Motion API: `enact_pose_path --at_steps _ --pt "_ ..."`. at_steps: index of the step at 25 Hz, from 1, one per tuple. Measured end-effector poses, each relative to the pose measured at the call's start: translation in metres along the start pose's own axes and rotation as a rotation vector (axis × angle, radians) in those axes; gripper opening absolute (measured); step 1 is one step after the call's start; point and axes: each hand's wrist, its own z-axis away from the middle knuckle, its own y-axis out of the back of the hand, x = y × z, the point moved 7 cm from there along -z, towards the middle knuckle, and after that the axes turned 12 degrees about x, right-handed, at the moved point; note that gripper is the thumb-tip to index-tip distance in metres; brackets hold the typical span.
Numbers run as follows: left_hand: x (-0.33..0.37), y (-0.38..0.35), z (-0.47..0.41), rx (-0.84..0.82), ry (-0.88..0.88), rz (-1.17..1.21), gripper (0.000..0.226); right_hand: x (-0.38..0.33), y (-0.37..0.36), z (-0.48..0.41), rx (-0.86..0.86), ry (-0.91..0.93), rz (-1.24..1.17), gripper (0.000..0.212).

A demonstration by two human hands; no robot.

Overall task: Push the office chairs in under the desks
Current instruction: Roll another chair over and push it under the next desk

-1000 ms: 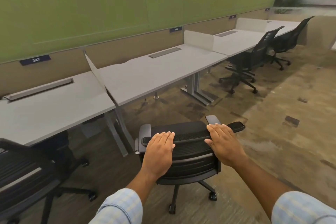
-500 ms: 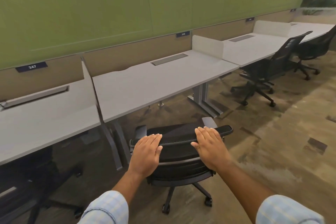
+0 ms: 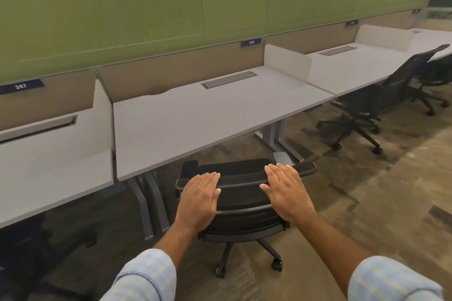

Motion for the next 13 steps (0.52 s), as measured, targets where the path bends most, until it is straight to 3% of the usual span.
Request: enact_pose_path --at_steps 13 --pt "0.005 -0.086 -0.124 0.06 0.039 -0.024 0.049 0.112 -0.065 -0.127 -0.052 0.073 0.032 0.075"
